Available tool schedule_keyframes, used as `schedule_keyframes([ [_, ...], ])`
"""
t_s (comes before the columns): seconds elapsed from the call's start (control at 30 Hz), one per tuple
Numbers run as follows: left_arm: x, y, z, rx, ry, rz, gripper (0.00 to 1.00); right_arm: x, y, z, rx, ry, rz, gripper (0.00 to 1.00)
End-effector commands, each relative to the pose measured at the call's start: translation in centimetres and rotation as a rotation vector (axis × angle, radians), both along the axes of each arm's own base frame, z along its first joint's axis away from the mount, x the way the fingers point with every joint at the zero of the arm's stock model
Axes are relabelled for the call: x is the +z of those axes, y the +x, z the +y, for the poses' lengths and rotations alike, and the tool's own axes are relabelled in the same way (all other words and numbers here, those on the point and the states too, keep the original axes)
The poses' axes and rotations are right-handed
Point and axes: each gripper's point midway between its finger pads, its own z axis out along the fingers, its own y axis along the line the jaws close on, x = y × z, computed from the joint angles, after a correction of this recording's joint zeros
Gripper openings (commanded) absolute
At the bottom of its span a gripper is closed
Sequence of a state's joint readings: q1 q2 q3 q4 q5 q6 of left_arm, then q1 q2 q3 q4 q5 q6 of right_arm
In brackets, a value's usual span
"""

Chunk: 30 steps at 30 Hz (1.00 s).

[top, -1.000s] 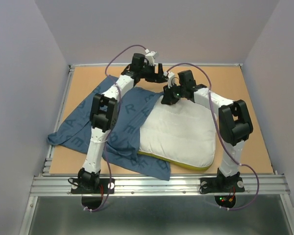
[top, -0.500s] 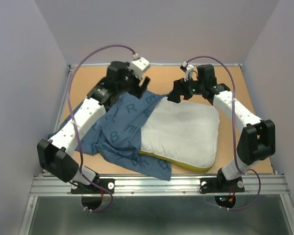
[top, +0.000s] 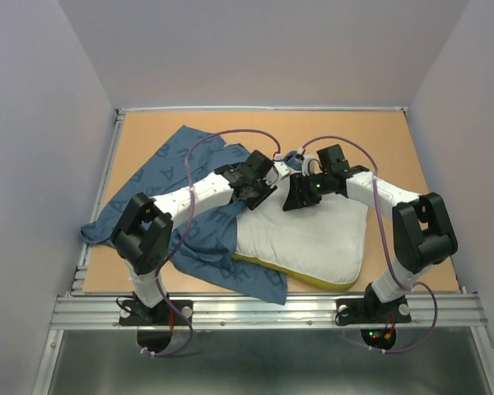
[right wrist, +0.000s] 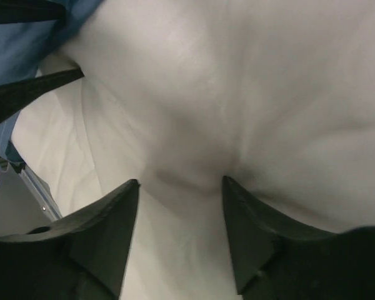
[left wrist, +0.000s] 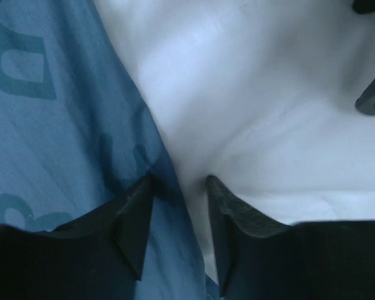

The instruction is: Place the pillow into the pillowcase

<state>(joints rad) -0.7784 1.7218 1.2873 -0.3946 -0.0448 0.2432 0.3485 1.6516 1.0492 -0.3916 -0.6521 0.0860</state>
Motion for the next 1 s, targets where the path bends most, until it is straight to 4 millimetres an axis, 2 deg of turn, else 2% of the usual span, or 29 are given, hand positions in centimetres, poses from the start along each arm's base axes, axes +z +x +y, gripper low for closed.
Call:
schedule_keyframes([
  [0.0, 2.0, 2.3, -0.1, 0.07, 0.032, -0.068, 0.43, -0.7, -0.6, 0.4, -0.012, 0.028, 0.043, 0.57],
  [0.1, 2.3, 2.9, -0.1, 0.08, 0.051, -0.08, 0.28, -1.1, -0.9, 0.6, -0.019, 0.042, 0.064, 0.49],
  [0.2, 3.2, 3.2, -0.1, 0.072, 0.056, -0.098, 0.18, -1.2, -0.8, 0.6, -0.02, 0.041, 0.063, 0.43],
  [0.27, 4.2, 2.9, -0.6, 0.029, 0.029, -0.101, 0.05, -1.3, -0.7, 0.6, -0.025, 0.04, 0.067, 0.41],
  [0.3, 4.6, 2.5, -1.3, 0.0, 0.005, -0.095, 0.0, -1.3, -0.7, 0.7, -0.024, 0.046, 0.068, 0.4],
  [0.33, 5.0, 1.6, -2.7, -0.072, -0.039, -0.068, 0.0, -1.6, -0.6, 0.8, -0.027, 0.048, 0.079, 0.4],
  [0.37, 6.4, 1.1, -4.2, -0.128, -0.091, -0.065, 0.0, -1.5, -0.4, 1.0, -0.036, 0.057, 0.087, 0.38],
  [0.4, 7.3, 0.4, -5.5, -0.187, -0.134, -0.053, 0.0, -1.4, -0.2, 1.2, -0.033, 0.066, 0.089, 0.38],
  [0.43, 8.4, -2.1, -8.1, -0.308, -0.218, 0.0, 0.0, -1.5, 0.0, 1.3, -0.038, 0.071, 0.094, 0.37],
  [0.47, 9.3, -3.1, -9.4, -0.375, -0.254, 0.004, 0.0, -1.6, 0.0, 1.5, -0.039, 0.076, 0.106, 0.37],
  [0.5, 11.2, -5.2, -11.6, -0.484, -0.341, 0.036, 0.0, -1.2, 0.6, 1.9, -0.049, 0.095, 0.104, 0.37],
  [0.57, 12.9, -8.5, -14.4, -0.626, -0.412, 0.059, 0.0, -0.5, 1.6, 2.4, -0.069, 0.12, 0.102, 0.37],
  [0.63, 13.5, -11.8, -16.3, -0.756, -0.469, 0.113, 0.0, -0.1, 2.5, 2.5, -0.089, 0.136, 0.099, 0.37],
  [0.73, 12.4, -12.8, -16.9, -0.789, -0.484, 0.176, 0.0, 0.9, 4.0, 2.4, -0.128, 0.179, 0.105, 0.37],
  [0.83, 11.0, -11.5, -15.4, -0.73, -0.486, 0.192, 0.0, 1.3, 5.0, 1.5, -0.168, 0.198, 0.099, 0.37],
  [0.87, 12.1, -11.0, -15.0, -0.724, -0.508, 0.145, 0.0, 1.4, 5.2, 1.1, -0.18, 0.198, 0.095, 0.37],
  [0.9, 11.0, -9.8, -13.7, -0.674, -0.483, 0.129, 0.14, 1.5, 5.3, 0.9, -0.186, 0.201, 0.085, 0.37],
  [0.93, 11.3, -9.0, -13.2, -0.65, -0.486, 0.1, 0.25, 1.2, 5.0, 0.7, -0.187, 0.197, 0.089, 0.37],
  [0.97, 12.1, -7.5, -11.5, -0.601, -0.488, 0.068, 0.42, 1.3, 4.8, 0.7, -0.177, 0.196, 0.081, 0.38],
])
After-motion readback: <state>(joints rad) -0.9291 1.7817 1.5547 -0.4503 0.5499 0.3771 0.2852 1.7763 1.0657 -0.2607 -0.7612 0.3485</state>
